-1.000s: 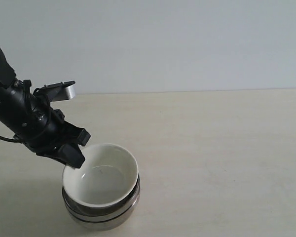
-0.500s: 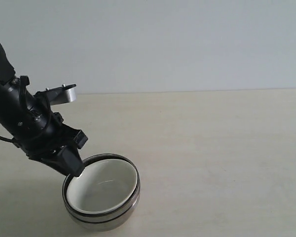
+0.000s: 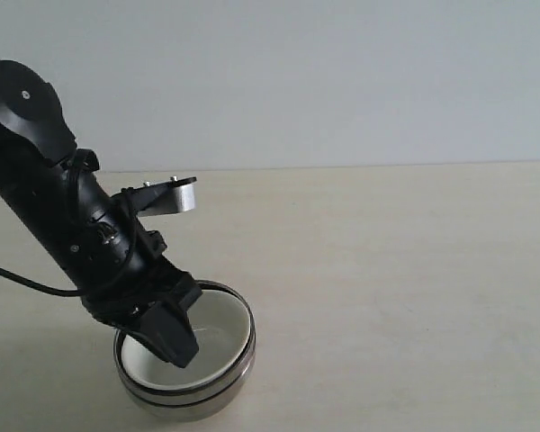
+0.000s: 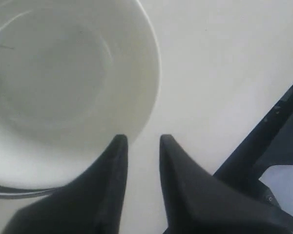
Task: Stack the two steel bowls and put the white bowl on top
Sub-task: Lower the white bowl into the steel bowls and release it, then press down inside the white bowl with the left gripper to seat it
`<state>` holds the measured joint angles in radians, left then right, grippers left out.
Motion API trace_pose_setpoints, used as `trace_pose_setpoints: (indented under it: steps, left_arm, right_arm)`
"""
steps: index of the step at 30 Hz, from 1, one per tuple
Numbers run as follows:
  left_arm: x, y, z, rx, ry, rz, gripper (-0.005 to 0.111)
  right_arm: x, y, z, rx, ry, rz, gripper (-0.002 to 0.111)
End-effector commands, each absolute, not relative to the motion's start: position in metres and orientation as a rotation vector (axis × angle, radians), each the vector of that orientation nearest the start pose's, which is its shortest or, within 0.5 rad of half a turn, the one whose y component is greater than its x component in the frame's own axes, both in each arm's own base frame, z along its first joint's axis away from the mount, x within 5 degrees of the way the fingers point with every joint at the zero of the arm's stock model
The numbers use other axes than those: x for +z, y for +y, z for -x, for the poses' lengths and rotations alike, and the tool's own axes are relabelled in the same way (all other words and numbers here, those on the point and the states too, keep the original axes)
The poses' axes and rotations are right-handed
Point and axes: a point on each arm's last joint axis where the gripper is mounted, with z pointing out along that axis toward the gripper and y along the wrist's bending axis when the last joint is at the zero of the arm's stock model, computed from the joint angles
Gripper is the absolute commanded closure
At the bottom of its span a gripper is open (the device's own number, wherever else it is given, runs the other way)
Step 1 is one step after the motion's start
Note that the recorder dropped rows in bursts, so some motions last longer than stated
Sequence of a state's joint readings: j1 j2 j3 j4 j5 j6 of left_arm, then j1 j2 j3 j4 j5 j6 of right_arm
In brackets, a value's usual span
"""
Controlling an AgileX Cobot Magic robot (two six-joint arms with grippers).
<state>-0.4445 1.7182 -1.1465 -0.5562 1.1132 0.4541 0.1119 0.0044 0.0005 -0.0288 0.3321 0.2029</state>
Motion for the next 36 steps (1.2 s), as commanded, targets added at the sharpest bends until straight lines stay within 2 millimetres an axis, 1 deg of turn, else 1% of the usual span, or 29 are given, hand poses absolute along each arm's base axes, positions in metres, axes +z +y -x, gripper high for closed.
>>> trace_pose_setpoints:
  steps: [1, 5, 9, 12, 16, 19, 22, 30, 33, 36]
  left_arm:
    - [0.217, -0.183, -0.261, -0.777, 2.883, -1.0, 0.085]
    - [0.206, -0.183, -0.256, -0.763, 2.894, -0.976, 0.085]
    - [0.204, -0.184, -0.256, -0.764, 2.9, -0.975, 0.085]
    - [0.195, -0.184, -0.255, -0.782, 2.935, -0.96, 0.085]
    - [0.178, -0.185, -0.256, -0.775, 2.998, -0.967, 0.085]
    - [0.171, -0.186, -0.257, -0.776, 3.023, -0.967, 0.085]
    - [0.174, -0.187, -0.26, -0.775, 3.006, -0.984, 0.085]
    - [0.201, -0.188, -0.265, -0.772, 2.912, -1.004, 0.085]
    - [0.204, -0.187, -0.264, -0.751, 2.912, -1.033, 0.085]
    - [0.203, -0.185, -0.267, -0.689, 2.889, -1.047, 0.085]
  right_arm:
    - [0.184, 0.005, -0.054, 0.187, 1.809, -0.06, 0.108]
    - [0.184, 0.005, -0.054, 0.187, 1.809, -0.06, 0.108]
    - [0.184, 0.005, -0.054, 0.187, 1.809, -0.06, 0.108]
    - [0.184, 0.005, -0.054, 0.187, 1.809, -0.06, 0.108]
    - [0.184, 0.005, -0.054, 0.187, 1.809, -0.06, 0.108]
    - [0.184, 0.005, -0.054, 0.187, 1.809, -0.06, 0.108]
    - [0.184, 0.005, -0.054, 0.187, 1.809, -0.06, 0.108]
    - [0.184, 0.005, -0.054, 0.187, 1.809, -0.06, 0.108]
    - [0.184, 0.005, -0.054, 0.187, 1.809, -0.06, 0.108]
    - [0.184, 0.005, -0.054, 0.187, 1.809, -0.06, 0.108]
